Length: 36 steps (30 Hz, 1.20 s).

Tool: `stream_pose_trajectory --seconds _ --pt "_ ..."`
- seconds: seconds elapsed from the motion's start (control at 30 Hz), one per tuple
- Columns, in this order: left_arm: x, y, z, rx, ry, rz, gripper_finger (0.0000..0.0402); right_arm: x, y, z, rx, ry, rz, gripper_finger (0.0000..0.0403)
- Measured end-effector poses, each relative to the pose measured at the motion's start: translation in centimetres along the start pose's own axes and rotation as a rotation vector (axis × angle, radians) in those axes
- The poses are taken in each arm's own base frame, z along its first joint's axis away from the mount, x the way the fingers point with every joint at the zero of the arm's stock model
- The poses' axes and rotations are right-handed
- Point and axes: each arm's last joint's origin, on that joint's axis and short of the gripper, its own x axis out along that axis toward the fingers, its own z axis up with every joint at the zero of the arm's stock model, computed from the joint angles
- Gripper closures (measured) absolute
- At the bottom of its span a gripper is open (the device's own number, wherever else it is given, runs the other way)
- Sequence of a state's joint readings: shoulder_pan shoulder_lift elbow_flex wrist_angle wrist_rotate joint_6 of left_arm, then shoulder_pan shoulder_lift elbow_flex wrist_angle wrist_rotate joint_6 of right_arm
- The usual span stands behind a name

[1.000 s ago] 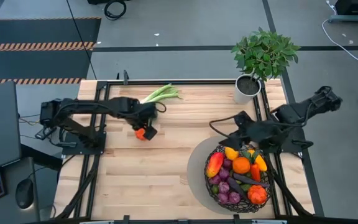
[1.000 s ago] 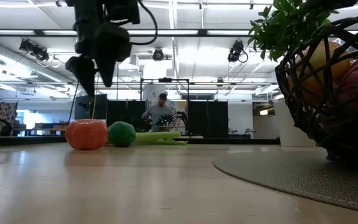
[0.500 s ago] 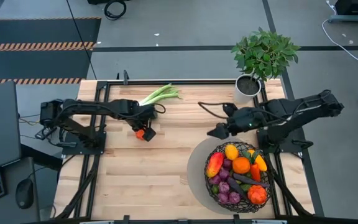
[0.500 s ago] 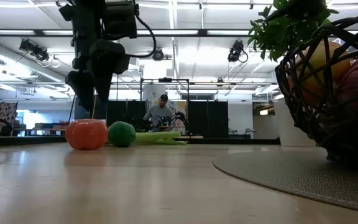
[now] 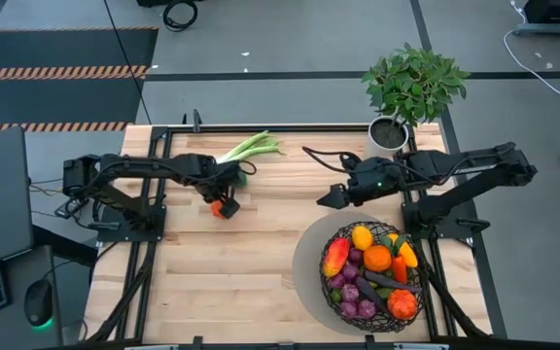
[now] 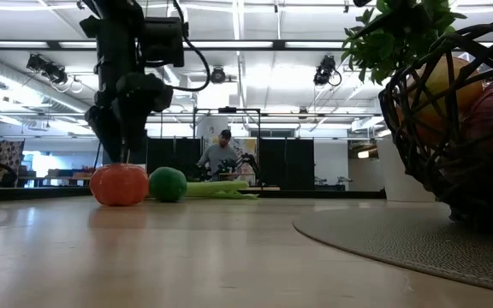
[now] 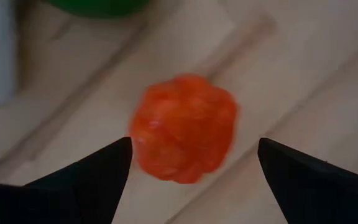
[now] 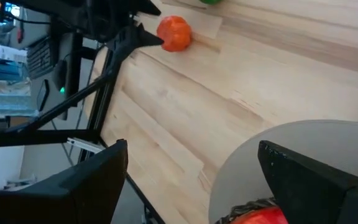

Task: Build produce basket
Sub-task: Put the orange squash into the black basket

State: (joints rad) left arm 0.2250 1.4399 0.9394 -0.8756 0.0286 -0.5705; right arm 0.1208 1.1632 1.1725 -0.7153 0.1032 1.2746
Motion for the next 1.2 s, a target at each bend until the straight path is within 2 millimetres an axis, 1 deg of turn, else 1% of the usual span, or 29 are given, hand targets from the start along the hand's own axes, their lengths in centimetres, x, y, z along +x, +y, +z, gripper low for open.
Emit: stream_pose_trajectory --seconds 0.1,0.27,0.37,0.47,0.57,0.7,0.8,1.07,1.2 --pt "0.0 0.4 -0.1 -0.011 0.009 0.039 0.0047 0.5 -0.1 0.2 -0.001 0.017 -0.011 0.0040" --pt "0.0 0.5 0.0 -0.003 -0.008 0.064 0.0046 1.3 -0.1 0.6 -0.021 0.058 -0.008 0.0040" --pt "0.4 0.5 0.2 -0.001 -0.005 0.088 0.0046 1.6 0.0 0.8 -0.026 0.073 0.007 0.0040" --pt "1.1 0.4 0.4 0.000 0.017 0.077 0.0046 1.9 0.1 0.9 -0.031 0.081 0.019 0.0040" --pt "2.0 0.0 0.7 -0.017 0.073 -0.001 0.0046 1.9 0.1 0.9 -0.032 0.088 0.020 0.0040" --pt "3.1 -0.3 0.8 -0.017 0.121 -0.001 0.0046 1.9 0.1 0.8 -0.031 0.094 0.022 0.0040" --pt "3.5 -0.4 0.9 -0.015 0.131 -0.001 0.0046 1.9 0.1 0.8 -0.032 0.111 0.028 0.0040" --pt "3.7 -0.7 0.9 -0.005 0.121 -0.010 0.0046 1.9 0.1 0.8 -0.032 0.113 0.029 0.0040" --pt "3.2 -1.0 0.9 -0.008 0.122 -0.041 0.0051 1.9 0.1 0.8 -0.044 0.113 0.029 0.0040"
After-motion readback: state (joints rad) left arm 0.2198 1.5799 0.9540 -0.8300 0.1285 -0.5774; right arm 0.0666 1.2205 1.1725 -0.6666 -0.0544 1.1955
